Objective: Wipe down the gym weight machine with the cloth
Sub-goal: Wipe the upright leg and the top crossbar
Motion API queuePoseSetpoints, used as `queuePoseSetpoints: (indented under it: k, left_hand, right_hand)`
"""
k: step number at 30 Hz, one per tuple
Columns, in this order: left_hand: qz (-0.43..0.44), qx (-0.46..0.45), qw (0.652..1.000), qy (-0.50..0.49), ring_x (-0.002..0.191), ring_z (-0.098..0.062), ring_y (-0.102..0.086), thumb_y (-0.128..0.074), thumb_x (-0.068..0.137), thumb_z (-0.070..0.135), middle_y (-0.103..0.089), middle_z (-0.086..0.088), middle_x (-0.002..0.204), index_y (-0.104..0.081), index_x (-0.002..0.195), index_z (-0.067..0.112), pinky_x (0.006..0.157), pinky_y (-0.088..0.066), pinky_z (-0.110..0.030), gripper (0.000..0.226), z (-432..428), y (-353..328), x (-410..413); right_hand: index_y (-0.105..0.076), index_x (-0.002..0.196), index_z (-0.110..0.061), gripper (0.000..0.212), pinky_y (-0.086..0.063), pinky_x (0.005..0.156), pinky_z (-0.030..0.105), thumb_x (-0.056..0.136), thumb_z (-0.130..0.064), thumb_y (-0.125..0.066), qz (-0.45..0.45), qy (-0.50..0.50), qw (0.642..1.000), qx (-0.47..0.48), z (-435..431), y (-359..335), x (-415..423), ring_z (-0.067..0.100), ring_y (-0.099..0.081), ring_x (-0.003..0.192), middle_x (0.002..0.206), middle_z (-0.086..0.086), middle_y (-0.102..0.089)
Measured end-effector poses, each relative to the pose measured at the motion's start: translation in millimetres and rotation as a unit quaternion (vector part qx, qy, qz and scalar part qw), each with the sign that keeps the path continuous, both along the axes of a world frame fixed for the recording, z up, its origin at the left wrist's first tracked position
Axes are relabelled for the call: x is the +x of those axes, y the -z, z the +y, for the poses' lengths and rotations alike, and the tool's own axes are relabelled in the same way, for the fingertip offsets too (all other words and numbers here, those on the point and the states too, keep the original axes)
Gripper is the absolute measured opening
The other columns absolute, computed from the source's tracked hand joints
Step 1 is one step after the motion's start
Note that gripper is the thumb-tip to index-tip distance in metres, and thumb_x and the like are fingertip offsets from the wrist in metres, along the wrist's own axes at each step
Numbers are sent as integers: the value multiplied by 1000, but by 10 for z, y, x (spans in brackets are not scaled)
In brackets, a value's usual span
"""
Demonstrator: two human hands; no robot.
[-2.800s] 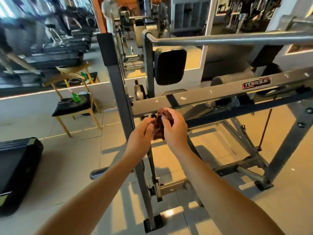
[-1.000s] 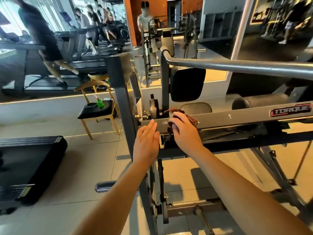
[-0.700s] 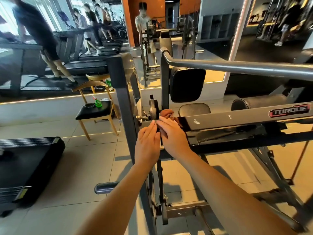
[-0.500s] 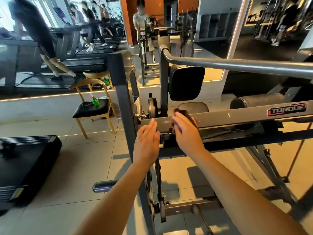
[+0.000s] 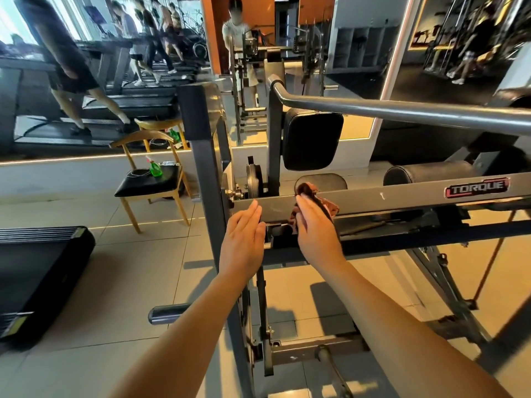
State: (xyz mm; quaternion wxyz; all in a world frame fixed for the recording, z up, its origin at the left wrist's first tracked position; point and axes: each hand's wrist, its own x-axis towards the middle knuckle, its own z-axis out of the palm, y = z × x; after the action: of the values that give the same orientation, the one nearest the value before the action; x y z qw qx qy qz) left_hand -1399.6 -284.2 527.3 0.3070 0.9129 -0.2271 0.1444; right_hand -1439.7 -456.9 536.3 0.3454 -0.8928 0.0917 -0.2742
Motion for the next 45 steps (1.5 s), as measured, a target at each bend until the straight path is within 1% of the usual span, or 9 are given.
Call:
queuePoseSetpoints:
  k: [8,15,22,26,29,34,36,40,45]
  left_hand:
    - [13,-17,999,31,146,-7,-20,-31,110,31,-36,5,160,-34,156,20,114,-3,-13,47,118,-9,7]
    - [11,-52,998,36,142,4,-22,-37,109,26,-37,7,159,-40,153,19,114,-5,-6,45,136,32,25]
    - [35,-102,994,1,143,-4,-28,-34,110,26,-40,4,157,-40,153,19,103,-3,5,45,21,-8,-45]
    - [26,-75,997,24,150,-3,-16,-34,110,28,-30,7,163,-35,156,19,112,3,-3,47,1,73,-125]
    - [32,-59,997,36,150,-1,-16,-36,109,29,-30,9,163,-36,155,20,123,-7,-19,47,115,120,-119]
    - [-1,-64,997,32,146,-7,-26,-36,109,28,-39,3,158,-38,154,17,121,-15,-23,46,-148,-50,-178]
    - [11,-84,995,61,145,-5,-27,-37,109,28,-39,4,158,-38,155,17,116,-14,-16,47,-389,-145,-179]
    - [16,-44,994,100,152,-7,-17,-37,109,30,-30,4,163,-32,157,19,122,-7,-22,49,-617,-86,-91]
    - [13,-83,994,67,150,-3,-17,-37,109,29,-33,7,161,-35,155,18,123,-7,-21,48,-705,9,-124]
  right_hand:
    - [-48,150,-17,44,-23,126,43,105,-17,-50,17,-183,974,-130,287,-62,210,19,-31,150,157,1,-45]
    - [-44,152,-20,46,-32,122,40,106,-17,-48,-8,25,999,28,219,-5,131,13,-33,148,157,-3,-44]
    - [-48,150,-20,48,-20,126,43,103,-13,-54,1,-171,980,-106,360,-86,241,15,-29,151,157,-1,-44]
    - [-46,151,-23,46,-43,114,37,105,-17,-49,-16,-61,998,9,-147,-22,17,0,-45,135,151,-2,-48]
    - [-45,149,-33,43,-49,102,36,107,-25,-45,38,53,993,101,-139,1,79,17,-53,126,144,1,-52]
    - [-48,149,-19,45,-18,126,36,104,-15,-51,-5,-131,990,-61,232,-103,164,14,-31,150,157,-1,-44]
    - [-46,152,-20,46,-22,125,33,106,-19,-50,16,-151,988,-41,1,-133,111,13,-32,149,158,-1,-42]
    - [-44,152,-14,46,-33,119,34,106,-19,-49,4,5,996,84,-655,-131,-84,16,-44,140,152,5,-48]
    - [-42,151,-8,53,-31,119,40,102,-21,-56,28,95,993,59,-607,-145,2,30,-42,141,151,10,-44]
